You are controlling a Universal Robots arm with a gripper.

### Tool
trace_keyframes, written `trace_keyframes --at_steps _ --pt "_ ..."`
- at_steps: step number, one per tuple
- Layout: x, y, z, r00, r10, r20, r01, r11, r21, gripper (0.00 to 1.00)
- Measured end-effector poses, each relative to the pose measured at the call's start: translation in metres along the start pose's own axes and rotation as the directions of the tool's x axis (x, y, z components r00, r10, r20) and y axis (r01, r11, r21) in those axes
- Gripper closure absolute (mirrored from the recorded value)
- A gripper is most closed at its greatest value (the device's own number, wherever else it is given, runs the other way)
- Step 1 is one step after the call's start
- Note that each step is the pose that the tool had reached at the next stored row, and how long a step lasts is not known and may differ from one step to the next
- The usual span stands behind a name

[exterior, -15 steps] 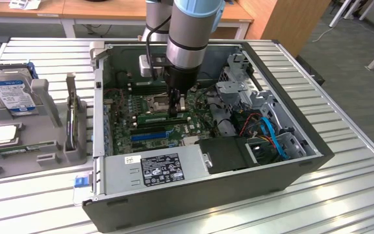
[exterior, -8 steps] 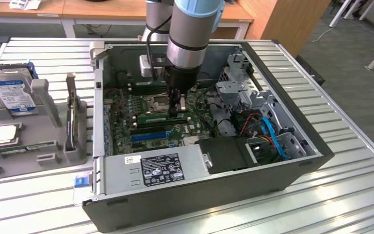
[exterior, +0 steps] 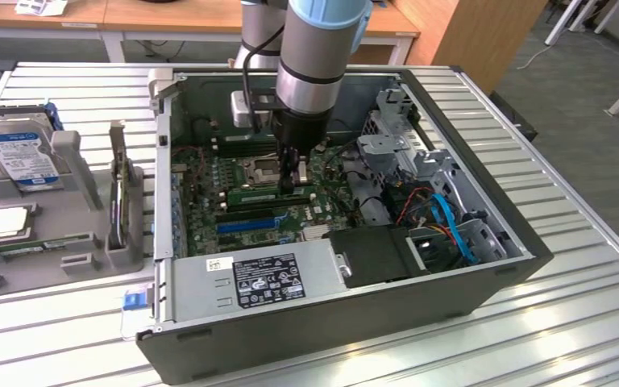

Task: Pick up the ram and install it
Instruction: 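Insert the ram into the slot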

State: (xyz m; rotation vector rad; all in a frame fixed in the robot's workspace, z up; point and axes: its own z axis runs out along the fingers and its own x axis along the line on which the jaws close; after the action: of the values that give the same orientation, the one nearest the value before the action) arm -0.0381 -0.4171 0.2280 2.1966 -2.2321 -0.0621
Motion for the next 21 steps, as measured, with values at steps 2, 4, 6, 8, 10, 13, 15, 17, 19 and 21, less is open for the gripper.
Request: trace_keyframes --at_steps 2,4,6,8,10,13,15,17,19,21 --pt "0.0 0.0 0.0001 1.0 0.0 -0.0002 0.0 1.0 0.0 0.89" --pt "0.0 -0.0001 0.0008 1.0 0.0 0.0003 0.0 1.0 0.0003 0.89" --pt "0.0 -0.0001 0.0018 1.0 0.0 0.0001 0.0 1.0 0.0004 0.89" --pt "0.0001 -0.0001 0.0026 1.0 0.0 -0.0001 0.0 1.0 0.0005 0.89" --pt "0.0001 -0.0001 0.0035 1.0 0.0 -0.0001 0.0 1.0 0.0006 0.89" --pt "0.0001 -0.0001 0.0046 1.0 0.0 -0.0001 0.0 1.0 0.0007 0.89" --pt "0.0001 -0.0001 0.0048 1.0 0.0 -0.0003 0.0 1.0 0.0007 0.89" --pt "0.0001 -0.0001 0.0048 1.0 0.0 -0.0002 0.0 1.0 0.0007 0.89" --pt "0.0001 -0.0002 0.0049 1.0 0.0 -0.0001 0.0 1.0 0.0008 0.89" --pt "0.0001 -0.0002 0.0049 1.0 0.0 -0.0001 0.0 1.0 0.0008 0.89"
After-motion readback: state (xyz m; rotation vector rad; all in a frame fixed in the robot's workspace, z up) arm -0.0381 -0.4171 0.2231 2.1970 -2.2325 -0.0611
